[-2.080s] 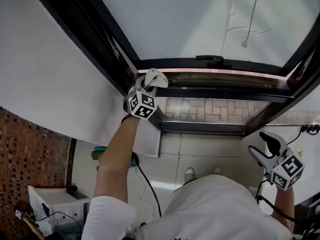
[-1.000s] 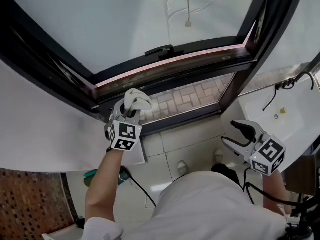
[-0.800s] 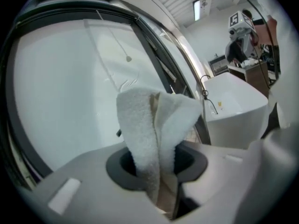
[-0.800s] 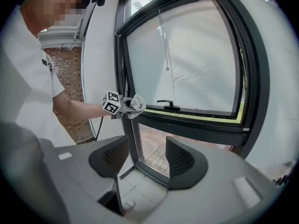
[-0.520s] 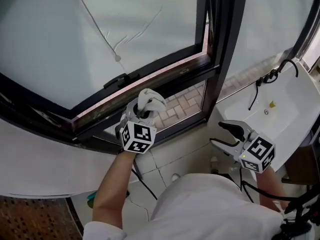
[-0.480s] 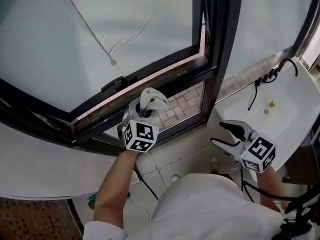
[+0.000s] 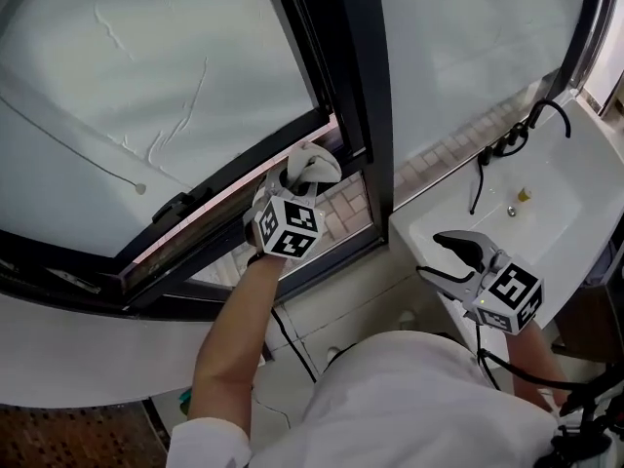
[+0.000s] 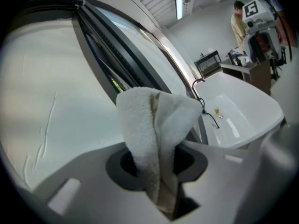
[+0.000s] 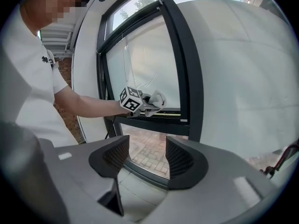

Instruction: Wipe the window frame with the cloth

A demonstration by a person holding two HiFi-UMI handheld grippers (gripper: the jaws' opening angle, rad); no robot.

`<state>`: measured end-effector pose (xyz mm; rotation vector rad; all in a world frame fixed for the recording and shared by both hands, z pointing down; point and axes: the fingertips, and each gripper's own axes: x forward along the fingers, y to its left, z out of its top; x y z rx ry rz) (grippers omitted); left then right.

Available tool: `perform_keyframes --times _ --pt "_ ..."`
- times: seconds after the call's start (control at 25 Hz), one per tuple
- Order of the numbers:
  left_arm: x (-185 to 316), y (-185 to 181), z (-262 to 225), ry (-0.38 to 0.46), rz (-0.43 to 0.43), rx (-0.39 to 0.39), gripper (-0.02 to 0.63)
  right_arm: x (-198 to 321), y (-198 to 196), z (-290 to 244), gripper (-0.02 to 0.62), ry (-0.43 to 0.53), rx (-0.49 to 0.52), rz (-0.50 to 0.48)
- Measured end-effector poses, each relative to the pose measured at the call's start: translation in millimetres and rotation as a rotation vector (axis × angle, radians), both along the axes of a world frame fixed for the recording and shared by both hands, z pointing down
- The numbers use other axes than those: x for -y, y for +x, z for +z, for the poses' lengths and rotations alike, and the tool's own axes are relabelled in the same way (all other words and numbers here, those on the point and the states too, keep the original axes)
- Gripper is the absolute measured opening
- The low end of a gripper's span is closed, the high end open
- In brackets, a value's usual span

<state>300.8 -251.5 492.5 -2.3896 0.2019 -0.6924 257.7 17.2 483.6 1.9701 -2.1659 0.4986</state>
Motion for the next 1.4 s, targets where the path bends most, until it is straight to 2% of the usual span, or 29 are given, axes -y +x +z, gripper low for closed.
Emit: perform_keyframes --times 0.16,0.28,0.56,0.8,1.0,1.12,1.28,1.4 --pt "5.4 43.3 13.4 0.019 -0.035 0.046 0.140 -20.6 35.0 6.2 0.247 -0.009 -0.003 0.009" --pt "11.3 61.0 32.5 0.023 -0.071 0.096 0.140 -31.1 54.6 9.3 0.247 -0.009 0.009 0.023" --pt "8.7 68.6 52.5 0.064 -0.129 0.155 0.138 -45.0 82.0 20.0 0.247 0.012 0.050 0.045" --pt "-21.7 58.6 63.7 0.096 -0.088 0.216 0.137 -36.0 75.1 28.1 0.247 0.023 0.083 -0.007" --pt "-67.0 43.3 76.3 0.038 -0.014 0.247 0.135 -31.8 68.1 34.8 0.247 0.019 0.111 -0.038" --pt "-92.4 23.6 78.9 -0.009 -0.008 0.212 0.137 -27.7 63.2 41.3 0.247 0.014 0.137 -0.056" --pt "-109.7 -19.7 77.9 -0.077 -0.051 0.142 0.137 -17.8 52.1 58.3 0.247 -0.006 0.180 -0.092" --pt "-114.8 -70.1 75.3 -0.160 -0.125 0.077 0.138 -9.0 34.1 73.0 0.247 -0.028 0.206 -0.146"
